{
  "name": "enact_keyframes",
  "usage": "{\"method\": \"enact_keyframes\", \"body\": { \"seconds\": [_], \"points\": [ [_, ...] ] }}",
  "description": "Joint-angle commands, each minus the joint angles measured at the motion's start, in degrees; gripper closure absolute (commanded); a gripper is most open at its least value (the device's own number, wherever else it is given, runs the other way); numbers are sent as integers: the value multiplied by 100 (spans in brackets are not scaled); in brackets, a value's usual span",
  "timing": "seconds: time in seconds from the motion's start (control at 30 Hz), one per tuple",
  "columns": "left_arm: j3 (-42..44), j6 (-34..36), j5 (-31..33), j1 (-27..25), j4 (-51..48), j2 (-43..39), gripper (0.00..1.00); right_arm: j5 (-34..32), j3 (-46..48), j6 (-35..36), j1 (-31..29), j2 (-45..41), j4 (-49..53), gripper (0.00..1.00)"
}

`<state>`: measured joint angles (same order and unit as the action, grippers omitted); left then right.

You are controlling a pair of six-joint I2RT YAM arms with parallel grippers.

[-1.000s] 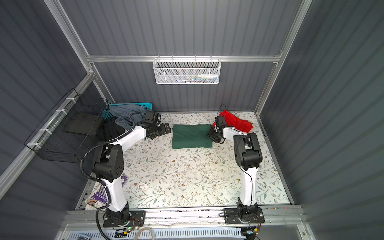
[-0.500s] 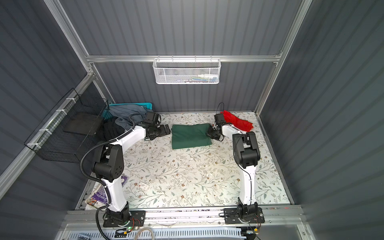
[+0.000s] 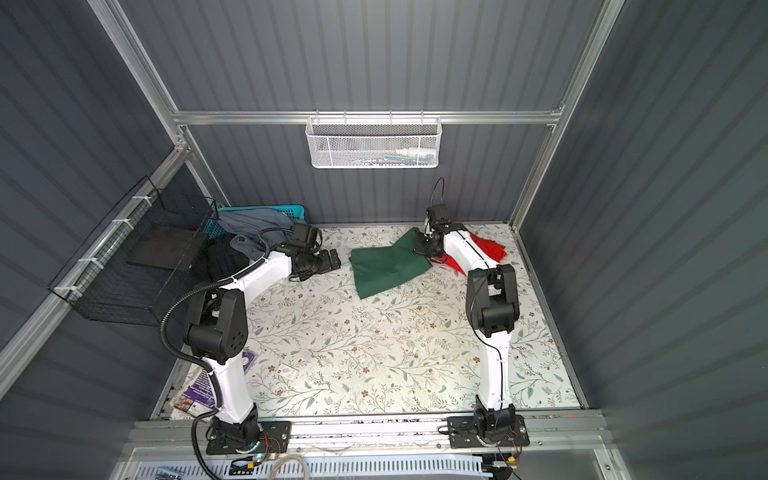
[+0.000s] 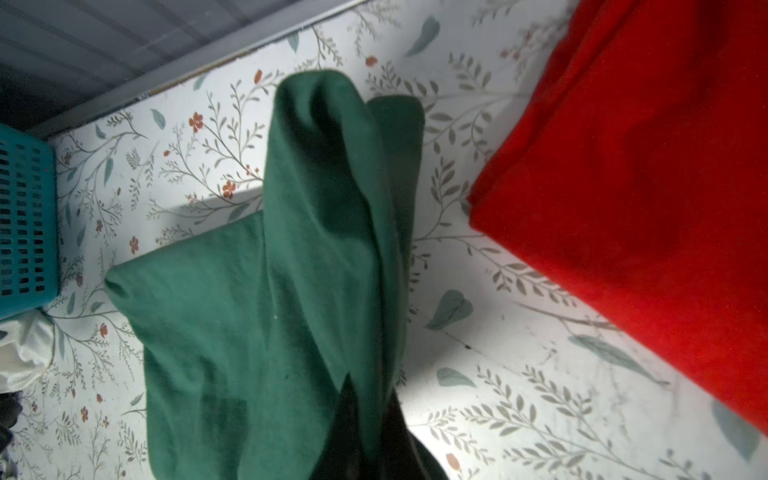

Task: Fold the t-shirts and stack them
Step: 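Lift the green shirt with the right gripper and drag it toward the red shirt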

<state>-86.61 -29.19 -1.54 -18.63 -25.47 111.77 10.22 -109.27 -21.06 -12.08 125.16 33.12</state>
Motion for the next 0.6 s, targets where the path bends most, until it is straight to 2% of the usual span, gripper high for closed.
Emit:
{"method": "enact_keyframes", "body": {
  "seconds": [0.0,0.13,0.43,0.57],
  "points": [
    [200,-165,-13,44,84,-48,0,-278,-582,373,59,235,399,100],
    [435,-214,11,45,212,-194,0,-16,-1211,332,220,496,516,100],
    [513,-219,93,44,261,-260,0,-38,-3062,342,405,1386,1012,100],
    [796,-250,78,44,305,-321,0,-66,-3161,122,582,1400,924,100]
  ]
}}
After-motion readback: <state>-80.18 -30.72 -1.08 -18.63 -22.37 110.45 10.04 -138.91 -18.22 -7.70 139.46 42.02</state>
